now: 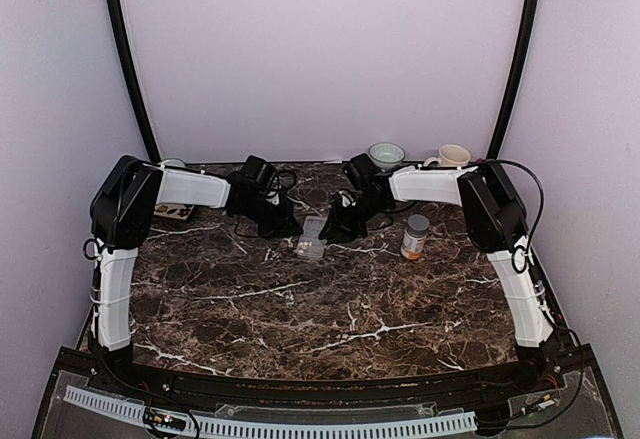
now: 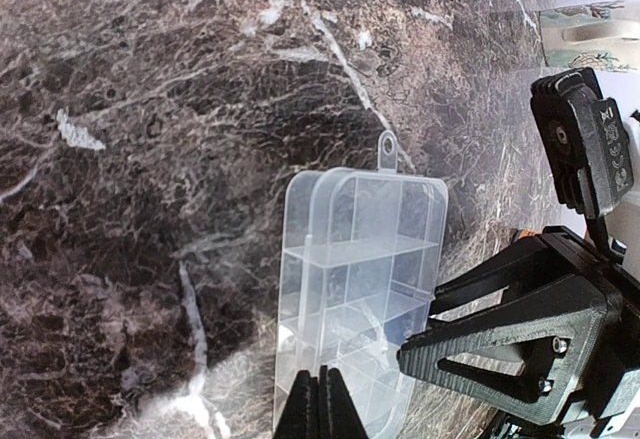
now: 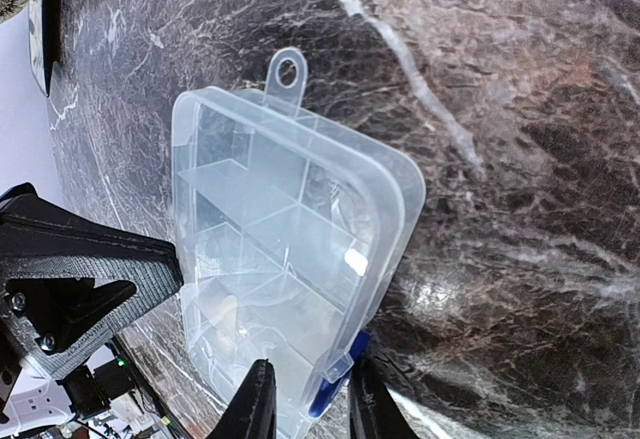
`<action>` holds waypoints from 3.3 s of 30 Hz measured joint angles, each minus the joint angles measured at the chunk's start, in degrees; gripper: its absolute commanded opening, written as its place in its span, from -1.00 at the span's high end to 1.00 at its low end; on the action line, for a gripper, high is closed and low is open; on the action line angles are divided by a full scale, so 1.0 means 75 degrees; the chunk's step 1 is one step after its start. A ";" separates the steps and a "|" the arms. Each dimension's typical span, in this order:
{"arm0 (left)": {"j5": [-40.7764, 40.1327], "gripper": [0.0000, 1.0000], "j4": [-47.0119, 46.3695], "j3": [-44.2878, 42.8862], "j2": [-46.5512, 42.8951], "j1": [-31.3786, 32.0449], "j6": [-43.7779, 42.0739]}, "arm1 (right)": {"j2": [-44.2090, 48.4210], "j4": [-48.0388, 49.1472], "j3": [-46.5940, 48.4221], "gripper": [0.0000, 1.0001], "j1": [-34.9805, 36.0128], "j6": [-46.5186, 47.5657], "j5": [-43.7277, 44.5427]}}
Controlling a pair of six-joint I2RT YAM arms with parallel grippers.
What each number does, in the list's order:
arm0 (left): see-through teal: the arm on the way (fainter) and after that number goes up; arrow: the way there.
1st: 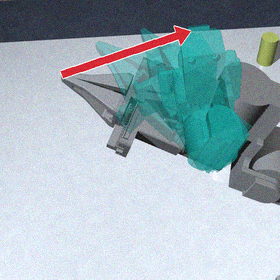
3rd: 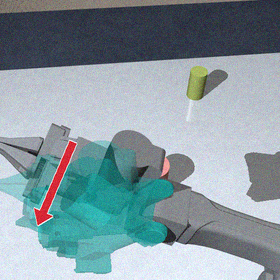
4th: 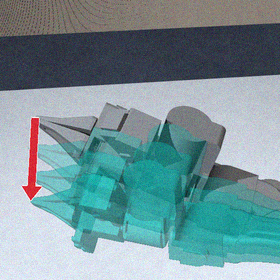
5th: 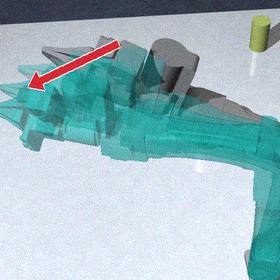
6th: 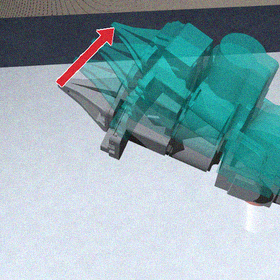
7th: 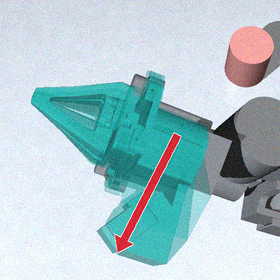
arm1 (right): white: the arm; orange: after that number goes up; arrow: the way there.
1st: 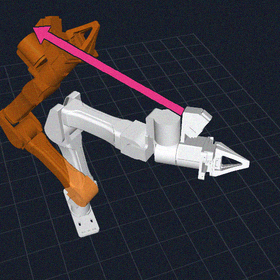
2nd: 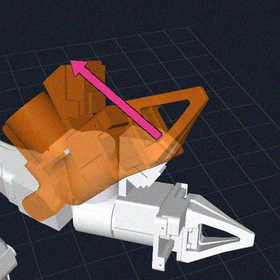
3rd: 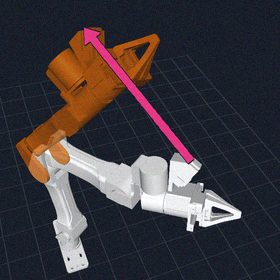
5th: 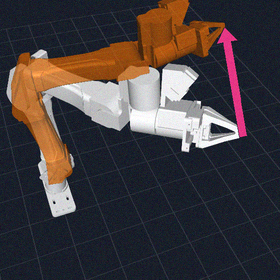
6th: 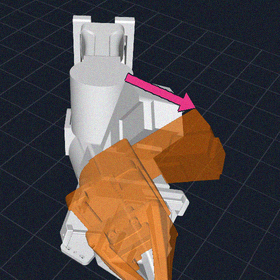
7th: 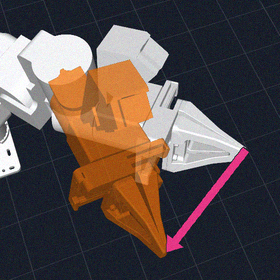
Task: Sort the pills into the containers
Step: Adjust the pill container at the center of the board, then reset both arms
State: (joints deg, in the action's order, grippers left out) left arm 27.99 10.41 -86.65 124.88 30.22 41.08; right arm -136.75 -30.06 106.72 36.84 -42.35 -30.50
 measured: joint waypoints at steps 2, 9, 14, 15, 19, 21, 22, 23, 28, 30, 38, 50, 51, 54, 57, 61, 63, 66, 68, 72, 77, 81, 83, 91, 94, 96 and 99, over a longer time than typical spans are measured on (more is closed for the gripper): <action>0.0000 1.00 0.0003 -0.0015 0.0006 0.0000 0.0003 | -0.0009 -0.0017 0.0017 0.66 0.0003 0.0000 0.0000; -0.0006 1.00 0.0015 -0.0082 0.0052 0.0000 0.0003 | -0.0067 -0.0216 0.0178 0.68 0.0000 -0.0009 0.0038; -0.0023 1.00 0.0085 -0.0131 0.0067 0.0000 -0.0017 | -0.0201 -0.0644 0.0551 0.27 0.0006 0.0146 0.0152; -0.0026 1.00 0.0099 -0.0140 0.0070 0.0000 -0.0023 | -0.0230 -0.0676 0.0595 0.20 0.0023 0.0224 0.0195; -0.0050 0.97 0.0108 -0.0149 0.0070 0.0000 -0.0055 | -0.0160 -0.0548 0.0525 0.09 0.0114 0.0379 0.0312; -0.0058 0.92 0.0111 -0.0149 0.0070 0.0003 -0.0067 | -0.0070 -0.0367 0.0347 0.08 0.0128 0.0391 0.0370; -0.0061 0.89 0.0111 -0.0149 0.0070 0.0006 -0.0079 | -0.0041 -0.0306 0.0291 0.08 0.0137 0.0391 0.0385; -0.0076 0.87 0.0114 -0.0149 0.0070 0.0009 -0.0087 | -0.0003 -0.0224 0.0216 0.08 0.0140 0.0393 0.0393; -0.0204 0.82 0.0117 -0.0149 0.0070 0.0055 -0.0160 | 0.0117 0.0017 -0.0012 0.06 0.0157 0.0414 0.0469; -0.0291 0.80 0.0117 -0.0149 0.0061 0.0082 -0.0178 | 0.0172 0.0111 -0.0117 0.06 0.0163 0.0423 0.0504; -0.0557 0.80 0.0102 -0.0047 -0.0044 0.0157 -0.0192 | 0.0323 0.0417 -0.0420 0.05 0.0178 0.0478 0.0641; -0.0592 0.67 -0.0096 0.0522 -0.0396 0.0297 -0.0087 | 0.0522 0.0743 -0.0752 -0.08 0.0204 0.0560 0.0822; -0.0595 0.64 -0.0122 0.0548 -0.0399 0.0303 -0.0064 | 0.0536 0.0784 -0.0781 -0.08 0.0204 0.0562 0.0825; -0.0600 0.55 -0.0172 0.0586 -0.0408 0.0309 -0.0017 | 0.0562 0.0839 -0.0836 -0.08 0.0204 0.0562 0.0836; -0.0624 0.47 -0.0198 0.0597 -0.0408 0.0318 0.0026 | 0.0586 0.0874 -0.0898 -0.08 0.0204 0.0577 0.0845; -0.0697 0.42 -0.0213 0.0621 -0.0417 0.0321 0.0041 | 0.0647 0.0915 -0.1005 -0.09 0.0207 0.0589 0.0892; -0.0761 0.39 -0.0221 0.0650 -0.0437 0.0321 0.0044 | 0.0685 0.0927 -0.1055 -0.09 0.0204 0.0592 0.0965; -0.0883 0.30 -0.0245 0.0778 -0.0583 0.0312 0.0070 | 0.0775 0.0935 -0.1154 -0.10 0.0204 0.0644 0.1128; -0.0968 0.26 -0.0283 0.0863 -0.0740 0.0300 0.0102 | 0.0831 0.0933 -0.1207 -0.09 0.0201 0.0676 0.1262; -0.1084 0.15 -0.0414 0.0921 -0.1005 0.0251 0.0154 | 0.0944 0.0854 -0.1294 -0.11 0.0201 0.0775 0.1562; -0.1300 -0.10 -0.0466 0.0927 -0.1300 0.0146 0.0125 | 0.1087 0.0481 -0.1294 -0.16 0.0189 0.1049 0.2247; -0.1658 -0.23 -0.0458 0.0927 -0.1714 0.0003 -0.0108 | 0.1268 0.0073 -0.1297 -0.21 0.0117 0.1364 0.2946; -0.1868 -0.31 -0.0460 0.0933 -0.1999 -0.0102 -0.0254 | 0.1443 -0.0023 -0.1311 -0.26 0.0041 0.1512 0.3273; -0.2926 -0.54 -0.0801 0.1542 -0.3599 -0.0522 -0.1046 | 0.3343 0.0286 -0.1614 -0.48 -0.0411 0.2334 0.4820; -0.3445 -0.54 -0.1172 0.2034 -0.4243 -0.0551 -0.1358 | 0.4240 0.0749 -0.2154 -0.53 -0.0650 0.2576 0.5412; -0.3812 -0.54 -0.1483 0.2407 -0.4625 -0.0551 -0.1550 | 0.4849 0.1139 -0.2783 -0.58 -0.0877 0.2655 0.5744; -0.4351 -0.54 -0.1865 0.2885 -0.4960 -0.0551 -0.1792 | 0.5610 0.1542 -0.3771 -0.71 -0.1250 0.2725 0.6254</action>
State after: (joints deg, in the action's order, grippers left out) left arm -4.64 -3.57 -65.01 87.68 26.09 27.64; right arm -94.67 -18.50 78.43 27.46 -21.91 16.40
